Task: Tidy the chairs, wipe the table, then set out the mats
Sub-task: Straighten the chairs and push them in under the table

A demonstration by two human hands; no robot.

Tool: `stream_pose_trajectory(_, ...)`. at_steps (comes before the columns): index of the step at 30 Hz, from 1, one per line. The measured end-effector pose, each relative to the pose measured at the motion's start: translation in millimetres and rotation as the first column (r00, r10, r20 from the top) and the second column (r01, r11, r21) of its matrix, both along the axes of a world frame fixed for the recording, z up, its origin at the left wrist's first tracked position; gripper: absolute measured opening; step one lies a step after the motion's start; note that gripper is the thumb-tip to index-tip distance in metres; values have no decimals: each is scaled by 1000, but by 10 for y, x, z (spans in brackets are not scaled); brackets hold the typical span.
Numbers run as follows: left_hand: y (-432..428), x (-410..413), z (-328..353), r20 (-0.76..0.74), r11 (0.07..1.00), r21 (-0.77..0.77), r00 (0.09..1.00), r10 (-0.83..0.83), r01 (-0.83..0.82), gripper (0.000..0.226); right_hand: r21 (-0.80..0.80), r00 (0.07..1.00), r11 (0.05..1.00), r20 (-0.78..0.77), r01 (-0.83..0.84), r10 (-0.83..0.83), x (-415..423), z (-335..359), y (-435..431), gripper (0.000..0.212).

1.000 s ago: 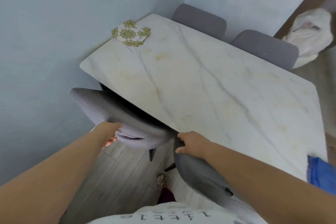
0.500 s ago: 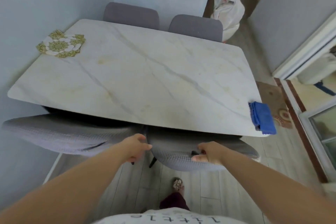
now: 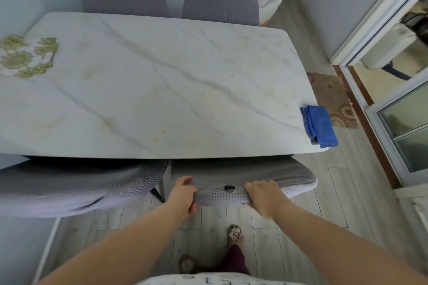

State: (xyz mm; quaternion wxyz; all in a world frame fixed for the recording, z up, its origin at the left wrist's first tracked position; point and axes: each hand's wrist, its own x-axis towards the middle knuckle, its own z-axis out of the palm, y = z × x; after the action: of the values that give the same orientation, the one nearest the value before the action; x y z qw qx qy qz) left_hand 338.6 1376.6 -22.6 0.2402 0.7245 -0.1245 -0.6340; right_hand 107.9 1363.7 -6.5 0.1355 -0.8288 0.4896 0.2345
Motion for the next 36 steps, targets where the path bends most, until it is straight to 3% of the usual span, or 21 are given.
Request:
stream_pose_trajectory(9,-271,193,55,103,998,4,993,-55,55,22,39,997,999,77,-22,19,201,-26,-187,30)
stream_pose_trajectory(13,-248,248,88,43,997,28,996,-76,75,18,35,998,999,64,1,-4,222,3,-158,33)
stream_pose_trajectory(16,-222,332,174,-55,987,45,987,-154,157,21,49,996,998,69,49,-52,223,41,-135,39)
stream_pose_trajectory(19,-267,377,246,23,938,96,941,-338,334,29,80,995,994,66,76,-81,224,111,-129,45)
stream_pose_trajectory(21,-326,370,347,165,840,172,826,-539,514,27,122,992,989,82,89,-99,217,198,-137,48)
stream_pose_trajectory(22,-368,343,391,247,742,219,700,-670,633,27,146,988,984,97,102,-117,189,255,-136,49)
stream_pose_trajectory(23,-416,338,419,348,610,273,515,-783,744,34,166,983,979,120,116,-136,179,301,-149,51)
stream_pose_trajectory(25,-506,220,563,529,416,353,188,-827,838,47,167,970,976,172,143,-171,88,414,-175,58)
stream_pose_trajectory(26,-556,148,650,578,400,341,146,-803,850,50,161,965,976,190,149,-178,34,477,-202,62)
stream_pose_trajectory(30,-677,-226,865,605,458,184,267,-750,870,46,154,951,974,236,168,-202,-283,668,-352,78)
stream_pose_trajectory(32,-718,-482,920,579,461,137,307,-756,877,45,153,931,965,267,212,-247,-530,727,-455,78)
stream_pose_trajectory(34,-786,-818,970,561,525,44,414,-717,850,43,150,909,953,294,263,-296,-875,801,-538,76)
stream_pose_trajectory(36,-894,-1198,966,569,559,2,459,-682,829,42,150,887,942,320,299,-333,-1290,872,-606,75)
